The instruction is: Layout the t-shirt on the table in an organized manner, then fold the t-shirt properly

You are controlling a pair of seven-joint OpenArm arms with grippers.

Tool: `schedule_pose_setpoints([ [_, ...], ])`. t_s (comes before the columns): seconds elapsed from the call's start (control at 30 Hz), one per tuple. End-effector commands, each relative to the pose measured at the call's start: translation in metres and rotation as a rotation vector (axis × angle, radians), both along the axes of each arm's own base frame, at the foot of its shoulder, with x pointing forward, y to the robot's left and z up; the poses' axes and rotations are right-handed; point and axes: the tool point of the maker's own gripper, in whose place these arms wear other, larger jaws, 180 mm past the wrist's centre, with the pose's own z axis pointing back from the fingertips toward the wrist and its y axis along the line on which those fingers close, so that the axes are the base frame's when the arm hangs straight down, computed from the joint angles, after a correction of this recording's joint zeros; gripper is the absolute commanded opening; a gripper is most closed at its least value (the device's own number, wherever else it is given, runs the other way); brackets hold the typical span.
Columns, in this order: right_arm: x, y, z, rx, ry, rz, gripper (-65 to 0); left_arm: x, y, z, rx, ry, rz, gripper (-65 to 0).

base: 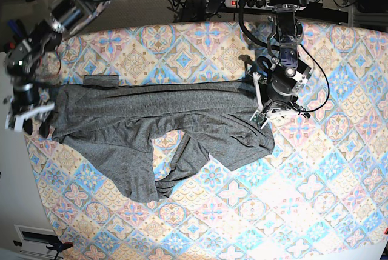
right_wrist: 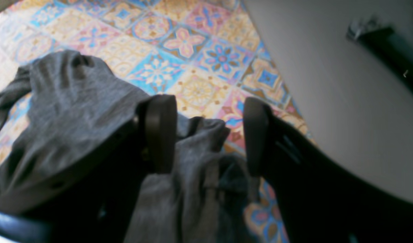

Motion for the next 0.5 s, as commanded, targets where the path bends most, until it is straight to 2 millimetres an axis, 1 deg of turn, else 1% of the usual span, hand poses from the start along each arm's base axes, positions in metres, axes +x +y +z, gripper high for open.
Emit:
schedule_pose_setpoints([
  [0.0, -0.003, -0.006, 0.012, -0.029, -0.026, -0.006, -34.7, 0.008, 0.0, 0.013, -0.007, -0.047, 0.002, -53.7],
  [0.03, -0.007, -0.005, 0.008, -0.03, -0.013, -0.006, -34.8, 0.008, 0.0, 0.014, -0.004, -0.049, 0.002, -53.7],
  [0.1, -0.017, 0.004, -0.008, 0.003, 0.014, -0.009, -34.8, 0.008, 0.001, 0.013, -0.001, -0.048, 0.003, -53.7],
  [0.13, -0.022, 0.004, -0.013, 0.015, 0.016, -0.02, -34.8, 0.008, 0.001, 0.013, -0.001, -0.048, 0.003, -53.7],
  [0.23, -0.035, 0.009, -0.021, 0.051, -0.028, -0.054, -34.9, 0.008, 0.0, 0.014, -0.004, -0.049, 0.002, -53.7],
  [0.3, -0.043, 0.018, -0.03, 0.076, -0.048, -0.056, -34.9, 0.006, 0.0, 0.012, -0.006, -0.043, 0.002, -53.7],
  [0.4, -0.048, 0.025, -0.044, 0.121, -0.054, -0.066, -34.9, 0.004, -0.002, 0.01, -0.006, -0.038, -0.003, -53.7],
  [0.47, -0.05, 0.026, -0.055, 0.148, -0.039, -0.072, -34.9, 0.004, -0.002, 0.01, -0.008, -0.038, -0.004, -53.7],
])
